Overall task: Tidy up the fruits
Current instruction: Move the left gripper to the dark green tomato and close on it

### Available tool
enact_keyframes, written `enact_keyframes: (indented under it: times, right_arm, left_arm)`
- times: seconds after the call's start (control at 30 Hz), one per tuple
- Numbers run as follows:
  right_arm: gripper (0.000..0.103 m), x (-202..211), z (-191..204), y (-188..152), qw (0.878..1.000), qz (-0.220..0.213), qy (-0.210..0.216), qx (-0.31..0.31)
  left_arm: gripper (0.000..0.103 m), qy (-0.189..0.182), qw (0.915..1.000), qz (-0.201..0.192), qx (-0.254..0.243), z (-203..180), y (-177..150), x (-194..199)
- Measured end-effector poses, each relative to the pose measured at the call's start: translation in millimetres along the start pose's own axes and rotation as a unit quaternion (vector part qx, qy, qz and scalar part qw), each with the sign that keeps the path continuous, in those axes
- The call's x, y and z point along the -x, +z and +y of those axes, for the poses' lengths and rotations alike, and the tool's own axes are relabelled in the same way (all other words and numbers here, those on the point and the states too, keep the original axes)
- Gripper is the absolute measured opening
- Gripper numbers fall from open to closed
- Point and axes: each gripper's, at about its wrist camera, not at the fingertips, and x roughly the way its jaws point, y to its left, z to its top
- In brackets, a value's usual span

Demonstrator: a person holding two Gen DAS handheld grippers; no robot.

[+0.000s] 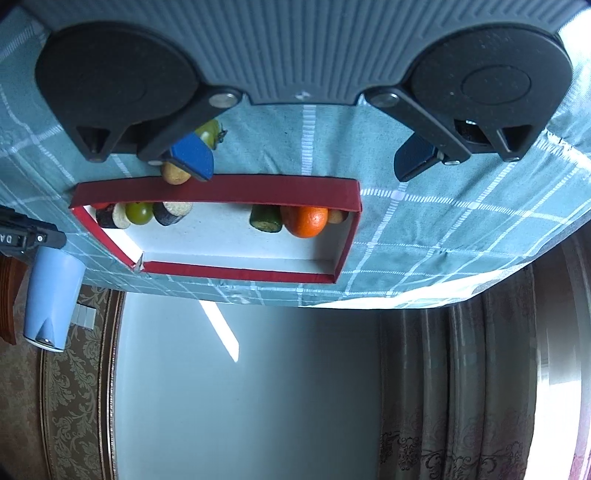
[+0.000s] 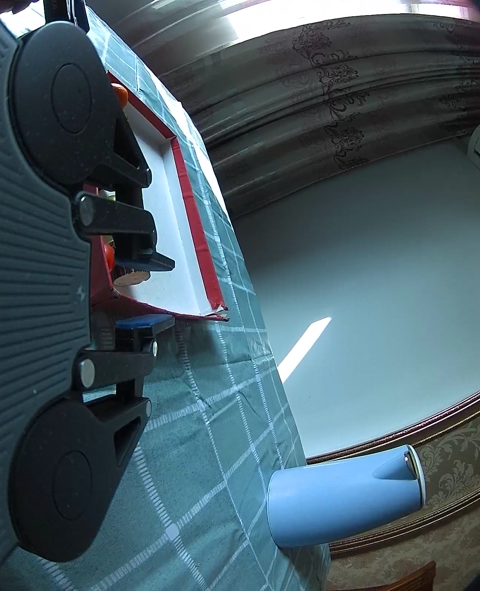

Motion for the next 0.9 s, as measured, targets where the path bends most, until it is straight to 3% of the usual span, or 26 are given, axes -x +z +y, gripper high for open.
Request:
enact_keyframes:
  times: [0.07, 0.13, 0.2, 0.3, 0.53, 0.9]
  right_arm:
    - [0.025, -0.2, 1.0, -0.6, 1.0, 0.004, 0.003, 0.001]
    - [0.029, -1.3, 0.8, -0.8, 1.0, 0.007, 0.004, 0.0]
    - [0.045, -0.3, 0.5, -1.1, 1.0, 0.005, 0.004, -0.002]
    - [0.057, 1.4, 0.1, -1.3, 1.0, -0.002, 0.003, -0.004]
    - [0.057, 2.8, 0.2, -0.5, 1.0, -0.006, 0.007, -0.008]
    - [0.057, 2.2, 0.0, -0.2, 1.0, -0.004, 0.015, -0.013]
  left_arm:
    - [0.092, -0.002, 0.999, -0.009, -0.043, -15.4, -2.8, 3.3]
    - [0.089, -0.017, 0.9971, -0.006, -0.073, -26.3, -4.7, 2.7]
    - [0.088, -0.021, 0.9957, -0.003, -0.09, -33.0, -5.6, 1.6]
    - [0.088, -0.037, 0.9946, -0.003, -0.097, -35.7, -6.3, 1.4]
    - [0.088, -0.035, 0.993, 0.052, -0.1, -38.5, -5.8, -17.3]
    - [0.088, -0.038, 0.9925, 0.048, -0.105, -52.5, 4.0, -28.8]
